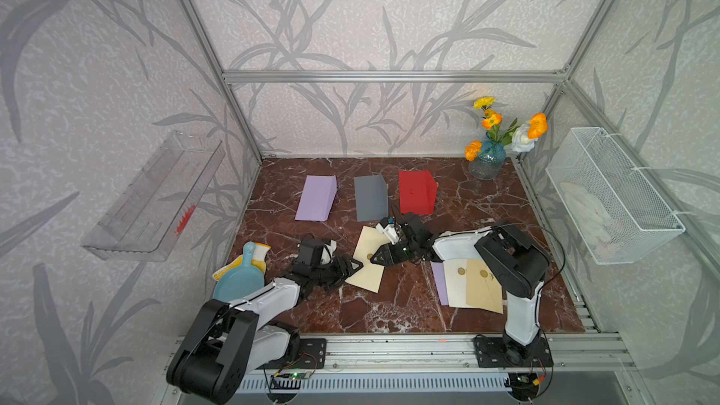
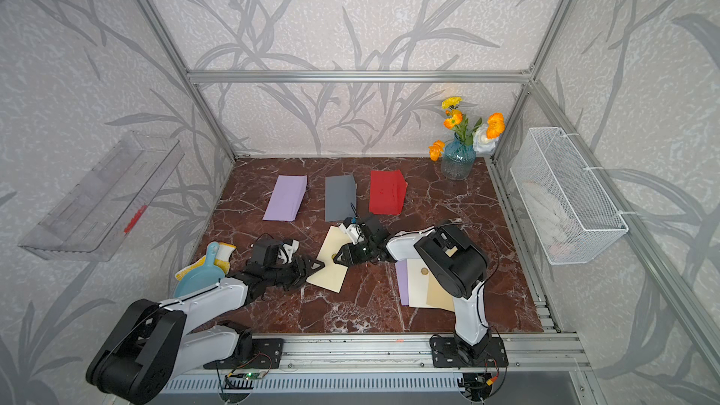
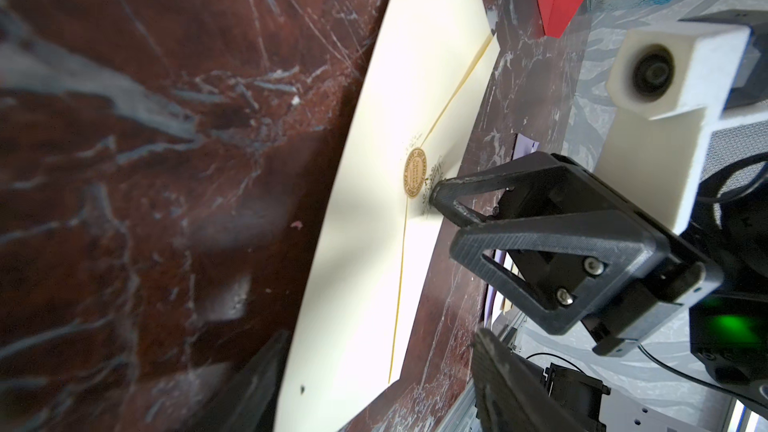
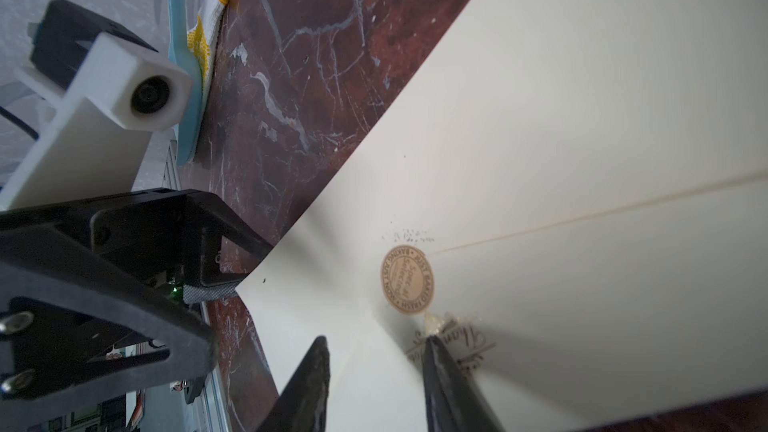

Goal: Open the envelope
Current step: Pick up the envelope from the center of the board.

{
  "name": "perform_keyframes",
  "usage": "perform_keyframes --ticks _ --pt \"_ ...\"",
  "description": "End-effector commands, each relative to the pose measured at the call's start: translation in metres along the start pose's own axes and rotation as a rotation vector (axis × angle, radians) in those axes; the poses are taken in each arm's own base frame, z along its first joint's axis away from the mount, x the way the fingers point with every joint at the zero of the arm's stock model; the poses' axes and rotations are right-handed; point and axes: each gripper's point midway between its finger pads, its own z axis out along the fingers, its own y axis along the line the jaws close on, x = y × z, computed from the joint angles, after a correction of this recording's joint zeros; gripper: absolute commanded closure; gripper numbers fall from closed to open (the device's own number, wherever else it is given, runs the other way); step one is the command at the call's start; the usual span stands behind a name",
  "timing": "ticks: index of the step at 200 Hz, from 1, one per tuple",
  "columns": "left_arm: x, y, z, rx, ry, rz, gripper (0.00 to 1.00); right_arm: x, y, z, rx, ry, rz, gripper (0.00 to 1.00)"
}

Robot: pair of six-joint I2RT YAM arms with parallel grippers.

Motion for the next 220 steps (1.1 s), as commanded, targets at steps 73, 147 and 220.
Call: perform_keyframes --ticks 73,147,220 --pt "-0.024 -0.006 0.013 0.006 -0.055 0.088 0.73 0.063 -0.044 0.013 0.134 0.191 0.118 0.61" --pt "-0.031 -0.014 0.011 0.043 -0.096 0.114 1.00 0.042 -0.023 -0.004 0.130 0.134 0.060 0.61" --pt "-0.059 -0.086 -0.055 0.135 -0.319 0.294 1.00 -0.039 0.044 -0.087 -0.024 -0.129 -0.052 0.57"
